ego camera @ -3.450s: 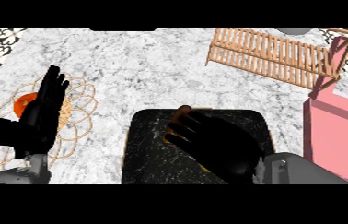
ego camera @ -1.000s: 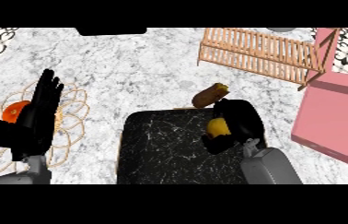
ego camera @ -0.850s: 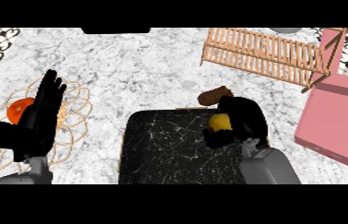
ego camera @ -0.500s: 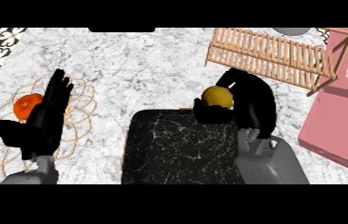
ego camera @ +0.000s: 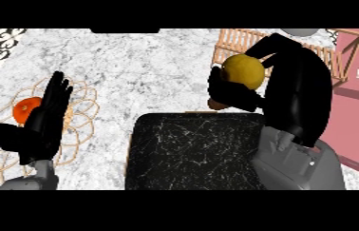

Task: Pick the lemon from the tray and place it in the tiered shelf

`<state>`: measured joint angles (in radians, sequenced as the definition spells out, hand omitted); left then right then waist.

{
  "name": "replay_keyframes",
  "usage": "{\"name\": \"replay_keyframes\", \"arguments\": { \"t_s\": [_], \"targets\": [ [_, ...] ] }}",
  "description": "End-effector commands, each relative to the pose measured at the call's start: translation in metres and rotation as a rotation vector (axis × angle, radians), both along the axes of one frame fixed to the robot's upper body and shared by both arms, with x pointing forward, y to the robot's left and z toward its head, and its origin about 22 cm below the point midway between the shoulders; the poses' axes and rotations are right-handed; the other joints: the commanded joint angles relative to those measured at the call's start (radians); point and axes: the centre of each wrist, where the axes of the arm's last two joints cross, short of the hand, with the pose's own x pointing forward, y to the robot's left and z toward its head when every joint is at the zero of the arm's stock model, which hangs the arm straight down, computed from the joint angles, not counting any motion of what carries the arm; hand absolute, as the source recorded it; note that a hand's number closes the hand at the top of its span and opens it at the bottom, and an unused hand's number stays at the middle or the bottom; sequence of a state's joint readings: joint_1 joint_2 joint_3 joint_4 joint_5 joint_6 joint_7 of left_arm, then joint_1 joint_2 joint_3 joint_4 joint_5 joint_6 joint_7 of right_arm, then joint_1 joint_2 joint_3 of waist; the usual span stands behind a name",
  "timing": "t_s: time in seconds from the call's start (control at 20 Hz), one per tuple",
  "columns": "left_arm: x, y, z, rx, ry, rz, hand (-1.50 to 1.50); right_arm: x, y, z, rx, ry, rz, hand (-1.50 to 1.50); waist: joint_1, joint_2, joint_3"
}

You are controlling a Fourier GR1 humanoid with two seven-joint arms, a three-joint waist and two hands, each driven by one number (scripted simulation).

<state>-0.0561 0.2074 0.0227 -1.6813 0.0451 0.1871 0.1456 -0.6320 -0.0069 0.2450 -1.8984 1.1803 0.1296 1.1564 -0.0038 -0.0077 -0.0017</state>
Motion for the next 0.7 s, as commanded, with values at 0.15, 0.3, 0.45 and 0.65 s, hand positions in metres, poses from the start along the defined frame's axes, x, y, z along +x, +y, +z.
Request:
{"name": "replay_keyframes", "arguments": {
  "t_s": [0.15, 0.3, 0.45, 0.65],
  "targets": [
    [0.004, 0.008, 0.009, 0.002, -0.011, 0.007, 0.0, 0.021, -0.028, 0.028, 0.024, 0.044, -0.201, 1.5, 0.003, 0.007, 0.001],
    [-0.002, -0.011, 0.004, -0.001, -0.008, -0.007, 0.0, 0.029, -0.023, 0.037, 0.036, 0.038, -0.203, 1.5, 0.007, 0.007, 0.001],
    [0.001, -0.019, 0.014, -0.002, -0.021, -0.018, 0.0, 0.045, -0.063, 0.023, 0.047, 0.031, -0.25, 1.5, 0.006, 0.008, 0.002],
    [0.007, -0.01, 0.004, -0.016, -0.009, 0.002, 0.0, 0.071, -0.059, 0.01, 0.076, -0.013, -0.248, 1.5, 0.011, 0.01, 0.002]
  ]
}}
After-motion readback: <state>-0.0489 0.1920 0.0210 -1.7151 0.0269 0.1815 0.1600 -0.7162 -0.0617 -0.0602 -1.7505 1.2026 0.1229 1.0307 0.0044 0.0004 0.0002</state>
